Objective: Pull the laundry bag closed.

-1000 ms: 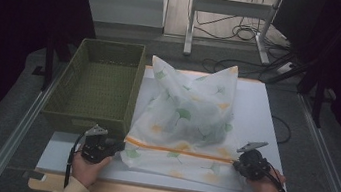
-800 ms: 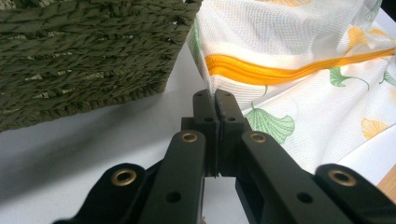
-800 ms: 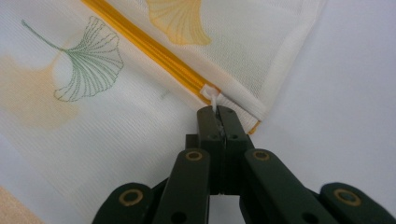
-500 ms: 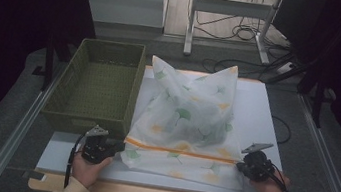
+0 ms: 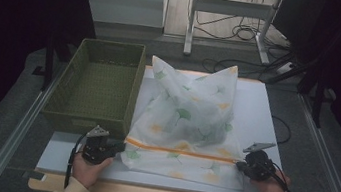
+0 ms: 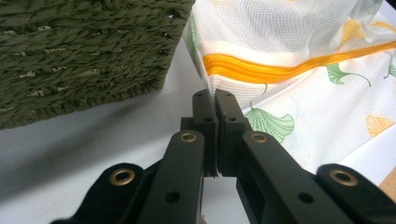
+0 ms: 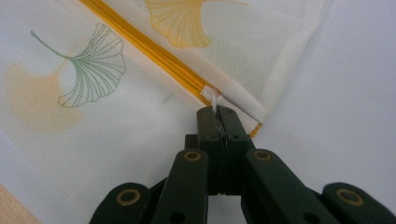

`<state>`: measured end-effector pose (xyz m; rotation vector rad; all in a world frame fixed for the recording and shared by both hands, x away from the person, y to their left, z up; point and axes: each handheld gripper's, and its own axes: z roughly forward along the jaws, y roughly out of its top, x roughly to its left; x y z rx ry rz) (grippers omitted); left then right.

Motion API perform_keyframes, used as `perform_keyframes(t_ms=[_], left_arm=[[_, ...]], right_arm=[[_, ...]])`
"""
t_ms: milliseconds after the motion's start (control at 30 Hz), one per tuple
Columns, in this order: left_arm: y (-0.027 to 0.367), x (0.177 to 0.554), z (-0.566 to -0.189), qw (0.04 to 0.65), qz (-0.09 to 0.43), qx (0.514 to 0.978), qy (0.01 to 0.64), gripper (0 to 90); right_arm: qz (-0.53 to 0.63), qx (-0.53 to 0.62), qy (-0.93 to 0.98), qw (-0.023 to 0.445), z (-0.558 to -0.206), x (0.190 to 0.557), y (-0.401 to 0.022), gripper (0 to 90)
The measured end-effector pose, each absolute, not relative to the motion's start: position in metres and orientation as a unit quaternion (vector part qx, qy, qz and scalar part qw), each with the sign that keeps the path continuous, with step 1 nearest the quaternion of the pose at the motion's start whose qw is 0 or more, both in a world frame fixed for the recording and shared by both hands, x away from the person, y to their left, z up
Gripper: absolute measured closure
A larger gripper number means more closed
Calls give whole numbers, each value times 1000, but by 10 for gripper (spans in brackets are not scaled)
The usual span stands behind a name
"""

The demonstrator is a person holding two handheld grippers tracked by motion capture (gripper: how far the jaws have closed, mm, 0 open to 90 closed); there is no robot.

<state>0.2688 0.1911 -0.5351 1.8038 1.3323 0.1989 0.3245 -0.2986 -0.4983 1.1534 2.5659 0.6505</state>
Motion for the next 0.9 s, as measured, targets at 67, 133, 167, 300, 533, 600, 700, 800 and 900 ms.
perform_keyframes(t_ms=[67,133,167,300,533,600,700,800,900], left_arm=[[190,269,-535,427,84,727,531,873],[188,269,-535,420,94,733,527,849],[188,269,-535,419,98,734,526,827],[190,265,-532,409,122,739,522,707],[201,261,-528,402,139,740,521,485],[203,260,-528,395,144,746,517,440],[204,258,-526,382,156,759,503,367],[208,255,-525,378,163,762,500,353],[212,254,-525,376,166,760,503,344]], right_arm=[[227,398,880,126,-499,323,-300,885],[231,399,878,125,-499,322,-301,866],[231,401,877,129,-498,321,-302,805],[254,406,866,142,-490,318,-304,605],[302,411,846,153,-481,309,-307,459],[308,417,841,155,-481,307,-312,435],[317,428,830,163,-486,302,-328,405],[320,435,825,167,-490,299,-338,399],[322,443,818,178,-493,293,-352,385]])
